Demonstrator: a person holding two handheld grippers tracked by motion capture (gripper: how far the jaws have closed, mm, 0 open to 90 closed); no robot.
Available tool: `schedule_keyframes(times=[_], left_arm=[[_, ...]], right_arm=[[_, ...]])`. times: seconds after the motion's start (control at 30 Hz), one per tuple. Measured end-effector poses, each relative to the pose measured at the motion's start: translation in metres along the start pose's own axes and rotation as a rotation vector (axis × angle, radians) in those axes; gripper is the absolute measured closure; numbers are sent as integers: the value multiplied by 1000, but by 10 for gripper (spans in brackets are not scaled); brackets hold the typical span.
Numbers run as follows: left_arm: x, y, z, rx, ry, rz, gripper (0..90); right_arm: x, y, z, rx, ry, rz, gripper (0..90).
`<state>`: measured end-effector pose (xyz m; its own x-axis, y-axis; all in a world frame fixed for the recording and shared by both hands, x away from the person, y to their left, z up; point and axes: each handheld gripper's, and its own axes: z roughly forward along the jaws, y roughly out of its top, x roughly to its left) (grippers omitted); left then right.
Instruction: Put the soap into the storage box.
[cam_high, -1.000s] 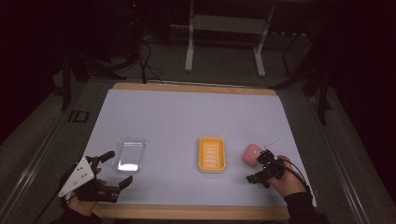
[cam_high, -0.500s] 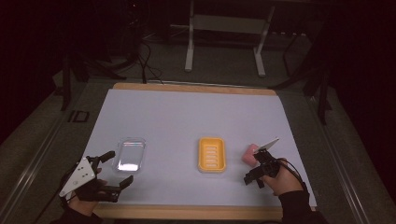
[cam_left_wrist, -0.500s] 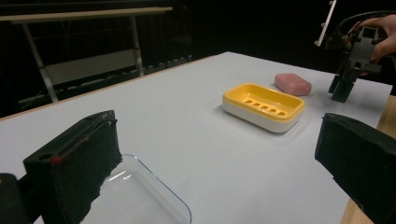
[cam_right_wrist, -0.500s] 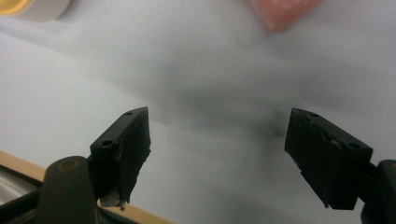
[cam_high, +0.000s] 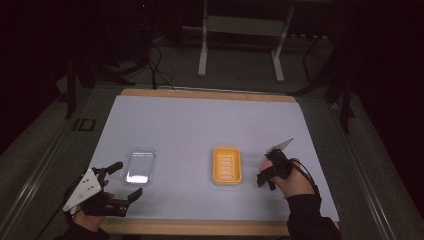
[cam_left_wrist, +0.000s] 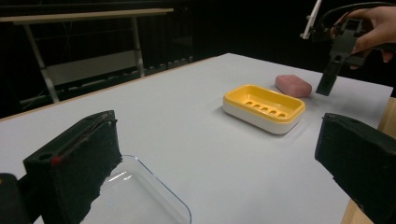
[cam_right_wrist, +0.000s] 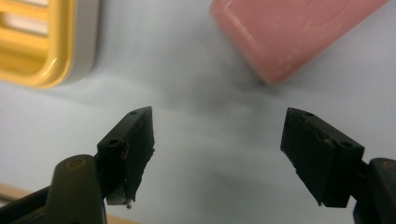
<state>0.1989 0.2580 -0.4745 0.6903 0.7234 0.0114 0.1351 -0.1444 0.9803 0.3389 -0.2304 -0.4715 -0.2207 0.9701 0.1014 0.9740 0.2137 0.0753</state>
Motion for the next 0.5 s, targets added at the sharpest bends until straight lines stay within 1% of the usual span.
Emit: schedule_keyframes(times=[0.03, 0.07, 0.13, 0.17, 0.2, 0.23, 0.27, 0.33, 0.37, 0.4, 0.43, 0.47, 0.5], left_arm=[[0, 0, 0, 1, 0, 0, 4], [0, 0, 0, 1, 0, 0, 4], [0, 0, 0, 1, 0, -1, 4], [0, 0, 0, 3, -1, 2, 4], [0, 0, 0, 4, 0, 2, 4], [0, 0, 0, 3, 0, 1, 4], [0, 0, 0, 4, 1, 2, 4], [0, 0, 0, 7, 1, 4, 4], [0, 0, 0, 7, 1, 3, 4], [0, 0, 1, 7, 2, 2, 4], [0, 0, 1, 8, 1, 4, 4], [0, 0, 1, 9, 1, 4, 4], [0, 0, 1, 9, 0, 4, 4]], right_arm=[[1, 2, 0, 0, -22, 7, 241], [1, 4, 0, 16, -48, 13, 239], [1, 7, 1, 28, -65, 34, 231], [1, 7, 1, 28, -65, 34, 231], [1, 11, 1, 24, -65, 48, 227], [1, 13, 1, 17, -53, 55, 213], [0, 17, 1, 6, -44, 73, 201], [-2, 21, 0, -10, -35, 90, 183], [-2, 21, 0, -10, -35, 90, 183], [-4, 25, 0, -30, -22, 94, 151], [-4, 25, 0, -30, -22, 94, 151], [-4, 27, -1, -43, -24, 101, 121], [-6, 29, -1, -61, -33, 99, 116]])
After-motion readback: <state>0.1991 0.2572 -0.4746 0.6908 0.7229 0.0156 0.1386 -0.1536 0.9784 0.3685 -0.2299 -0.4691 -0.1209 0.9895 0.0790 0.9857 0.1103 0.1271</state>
